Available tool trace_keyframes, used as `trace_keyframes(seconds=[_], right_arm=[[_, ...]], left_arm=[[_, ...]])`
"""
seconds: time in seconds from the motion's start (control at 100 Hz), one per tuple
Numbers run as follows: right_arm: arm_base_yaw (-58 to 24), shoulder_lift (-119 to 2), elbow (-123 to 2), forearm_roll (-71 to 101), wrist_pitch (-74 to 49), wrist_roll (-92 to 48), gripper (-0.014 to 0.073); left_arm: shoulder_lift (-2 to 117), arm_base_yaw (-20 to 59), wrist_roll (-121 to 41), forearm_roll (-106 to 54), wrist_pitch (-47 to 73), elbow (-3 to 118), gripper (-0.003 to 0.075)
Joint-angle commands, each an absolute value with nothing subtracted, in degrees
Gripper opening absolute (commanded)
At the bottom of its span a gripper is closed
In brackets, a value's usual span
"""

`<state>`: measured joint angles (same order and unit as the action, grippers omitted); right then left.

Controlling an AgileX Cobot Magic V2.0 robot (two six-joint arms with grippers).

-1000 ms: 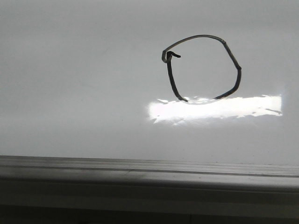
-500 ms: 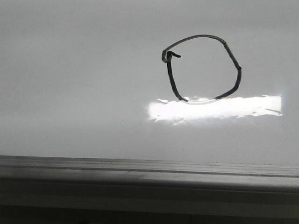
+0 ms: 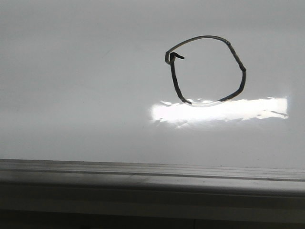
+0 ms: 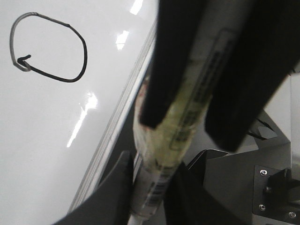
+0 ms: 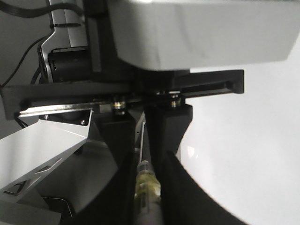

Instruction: Write number 0 on whiteboard

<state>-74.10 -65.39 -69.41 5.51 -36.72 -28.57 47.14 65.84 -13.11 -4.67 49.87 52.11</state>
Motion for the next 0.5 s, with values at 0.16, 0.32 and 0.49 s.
trace_keyframes(seconds=[0.16,0.32,0.49], right_arm=[[-74.35,-64.35,-71.47,8.46,-33.41,-28.64,-0.0076],[-74.35,-64.35,-71.47,8.46,-33.41,-28.64,-0.0018],[-74.25,-64.35,-71.47,8.31,-33.78,-28.64,0.0308]], left_arm=[[48.78,65.69,-10.56,-2.59,44.87,54.06,-0.002],[48.87,65.69,-10.66,-2.59,41.81,54.06,-0.002],[48.87,65.69,-10.66,-2.7,39.09,54.06,-0.002]])
